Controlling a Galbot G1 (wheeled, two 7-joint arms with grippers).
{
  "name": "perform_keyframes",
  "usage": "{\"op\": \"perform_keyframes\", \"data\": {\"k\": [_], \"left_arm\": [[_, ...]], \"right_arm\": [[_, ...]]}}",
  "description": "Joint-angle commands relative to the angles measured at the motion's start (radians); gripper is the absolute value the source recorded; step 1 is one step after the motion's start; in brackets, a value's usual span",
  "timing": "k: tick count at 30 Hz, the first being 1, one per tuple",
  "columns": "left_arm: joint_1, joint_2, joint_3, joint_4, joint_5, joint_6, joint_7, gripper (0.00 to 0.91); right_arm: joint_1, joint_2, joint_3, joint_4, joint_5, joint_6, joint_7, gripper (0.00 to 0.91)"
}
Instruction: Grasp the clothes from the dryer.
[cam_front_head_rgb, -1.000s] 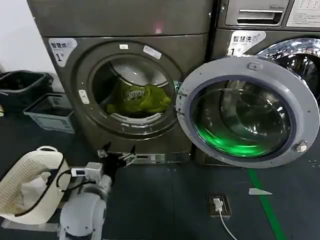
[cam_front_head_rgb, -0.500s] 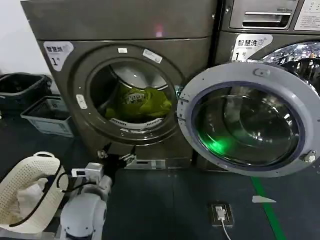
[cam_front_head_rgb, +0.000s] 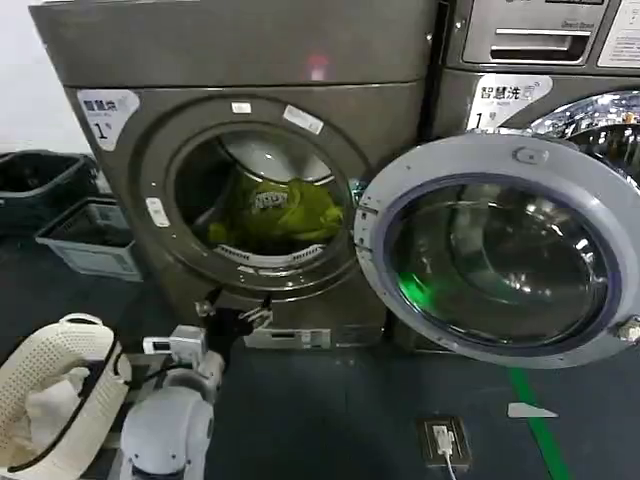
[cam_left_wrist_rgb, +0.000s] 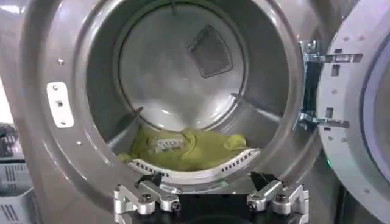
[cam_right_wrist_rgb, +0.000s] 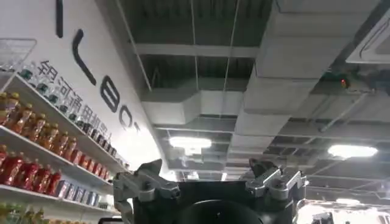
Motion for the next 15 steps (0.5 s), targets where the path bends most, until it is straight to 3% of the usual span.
{"op": "perform_keyframes", "data": {"k": [1, 15], "left_arm": [[0.001, 0.002, 0.0, 0.001, 0.007, 0.049, 0.003, 0.907], [-0.003, 0.0, 0.001, 0.012, 0.017, 0.049, 0.002, 0.907]], "right_arm": [[-0.004, -0.001, 0.003, -0.001, 0.0, 0.001, 0.0, 0.907], [-0.001, 0.004, -0.001, 0.0, -0.002, 0.002, 0.001, 0.907]]}}
